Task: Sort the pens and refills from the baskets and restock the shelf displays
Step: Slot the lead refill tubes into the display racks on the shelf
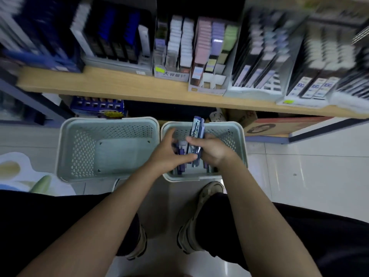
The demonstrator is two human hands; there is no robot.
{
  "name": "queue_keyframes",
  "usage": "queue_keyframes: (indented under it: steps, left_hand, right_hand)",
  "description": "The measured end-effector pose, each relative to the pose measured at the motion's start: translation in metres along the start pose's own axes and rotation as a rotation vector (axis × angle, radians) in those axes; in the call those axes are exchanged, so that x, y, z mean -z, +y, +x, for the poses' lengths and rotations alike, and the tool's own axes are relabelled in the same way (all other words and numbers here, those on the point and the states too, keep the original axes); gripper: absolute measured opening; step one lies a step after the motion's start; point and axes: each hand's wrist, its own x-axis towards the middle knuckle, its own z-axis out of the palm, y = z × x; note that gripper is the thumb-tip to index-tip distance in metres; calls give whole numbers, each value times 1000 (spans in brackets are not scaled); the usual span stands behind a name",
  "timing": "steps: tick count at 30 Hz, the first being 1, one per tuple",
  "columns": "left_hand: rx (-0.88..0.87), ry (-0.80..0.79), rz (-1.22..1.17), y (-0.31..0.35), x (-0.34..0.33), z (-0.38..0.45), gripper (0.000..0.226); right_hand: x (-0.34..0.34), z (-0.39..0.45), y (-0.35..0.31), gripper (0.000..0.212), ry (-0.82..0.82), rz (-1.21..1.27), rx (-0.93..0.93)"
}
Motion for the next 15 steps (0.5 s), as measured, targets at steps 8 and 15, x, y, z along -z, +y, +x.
queue_keyframes:
  steps: [8,15]
  left_hand:
    - [-20,-207,-304,112,12,-76,32]
    - [-145,-18,-314,186,44,-139,27]
  right_hand:
    - [-69,-101,-82,11,80,-314,202]
    - [-121,-190,-153,28,270,-691,452]
